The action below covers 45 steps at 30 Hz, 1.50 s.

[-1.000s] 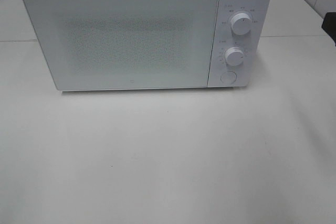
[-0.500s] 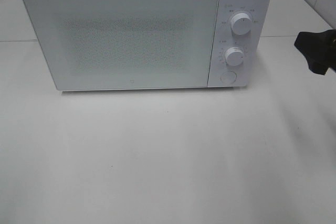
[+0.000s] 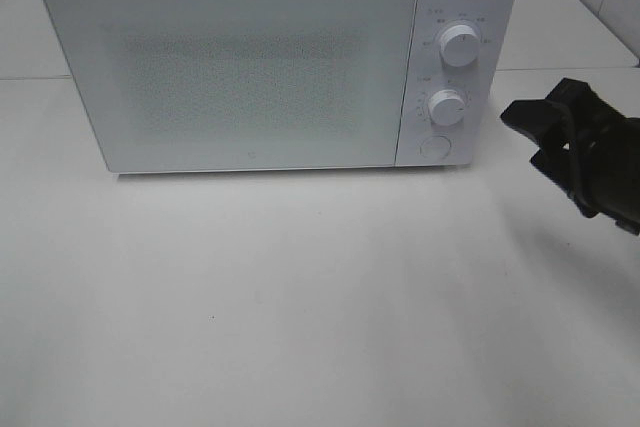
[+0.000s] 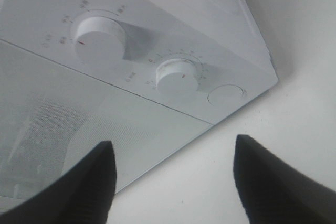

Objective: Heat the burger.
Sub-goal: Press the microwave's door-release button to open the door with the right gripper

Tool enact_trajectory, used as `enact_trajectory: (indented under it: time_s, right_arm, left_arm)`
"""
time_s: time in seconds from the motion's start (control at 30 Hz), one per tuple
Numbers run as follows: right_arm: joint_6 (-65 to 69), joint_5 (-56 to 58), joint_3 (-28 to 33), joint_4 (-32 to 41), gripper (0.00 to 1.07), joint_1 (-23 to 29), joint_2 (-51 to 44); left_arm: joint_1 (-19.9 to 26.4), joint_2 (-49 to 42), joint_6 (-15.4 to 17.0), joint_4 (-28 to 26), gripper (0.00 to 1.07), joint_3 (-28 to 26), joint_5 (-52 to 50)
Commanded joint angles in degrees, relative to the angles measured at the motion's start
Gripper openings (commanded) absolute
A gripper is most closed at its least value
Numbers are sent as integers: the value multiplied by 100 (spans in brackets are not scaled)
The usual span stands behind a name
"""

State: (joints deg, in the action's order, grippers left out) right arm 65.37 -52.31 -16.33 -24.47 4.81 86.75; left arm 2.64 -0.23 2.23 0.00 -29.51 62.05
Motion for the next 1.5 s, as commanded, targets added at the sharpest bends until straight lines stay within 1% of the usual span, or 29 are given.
enact_trajectory:
  time_s: [0.03,0.07,0.1,0.13,0.17,0.2,0.23,0.27,0.3,0.33,0.37,0.4,0.43,0.5,0.6,0.67,0.8,0.83,1.07,1.17,1.2,1.23,1.27,1.5]
  right_arm:
    - [848,-630,11,-149,44,-17,630]
    - [848,-630,11,-149,44,-17,630]
    - [957,-745,11,-160,38,11,768]
    - [957,-745,11,-160,38,11,768]
    - [1152,-945,-17,-11,25,160,985]
    - [1197,-1031,-23,57,19,235,1054]
    - [1197,-1031,-23,57,19,235,1054]
    - [1249,-1215,-23,413,9,458,1192]
    - [1249,-1318,-23,831,3,705,1301]
    - [1249,-1318,-23,831,3,705,1301]
    - [1266,-1335,-23,1031,0,825,1335]
    - [1278,-1329,-23,1490,0,1026,1409]
    - [1278,-1329,-23,1490,0,1026,1409]
    - [1461,-1329,-23,2103,0,1289,1507]
    - [1558,-1306,-52,2269,0,1364,1553]
    - [1908,-1134,-235,2544,0,1524,1679]
    - [2034,-848,-418,2607,0,1524,1696]
    - [2034,-653,-550,2710,0,1524,1696]
    - [1937,-189,-785,2939,0,1518,1696]
    - [1828,-46,-888,3180,0,1518,1696]
    - [1748,80,-974,3421,0,1518,1719]
    - [1748,80,-974,3421,0,1518,1719]
    - [1662,92,-1066,3581,0,1518,1799]
    - [1667,86,-1324,3552,0,1518,2143]
  left_arm:
    - [11,-80,6,0,98,0,-92]
    - [11,-80,6,0,98,0,-92]
    - [11,-80,6,0,98,0,-92]
    - [11,-80,6,0,98,0,-92]
    - [11,-80,6,0,98,0,-92]
    - [11,-80,6,0,98,0,-92]
    - [11,-80,6,0,98,0,-92]
    - [11,-80,6,0,98,0,-92]
    - [11,-80,6,0,98,0,-92]
    - [11,-80,6,0,98,0,-92]
    - [11,-80,6,0,98,0,-92]
    - [11,-80,6,0,98,0,-92]
    - [11,-80,6,0,98,0,-92]
    - [11,-80,6,0,98,0,-92]
    - [11,-80,6,0,98,0,-92]
    - [11,-80,6,0,98,0,-92]
    - [11,-80,6,0,98,0,-92]
    - [11,-80,6,0,98,0,-92]
    - [11,-80,6,0,98,0,-92]
    - [11,-80,6,0,98,0,-92]
    - [11,-80,6,0,98,0,-92]
    - [11,-80,6,0,98,0,-92]
    - [11,-80,6,0,98,0,-92]
    - [11,-80,6,0,98,0,-92]
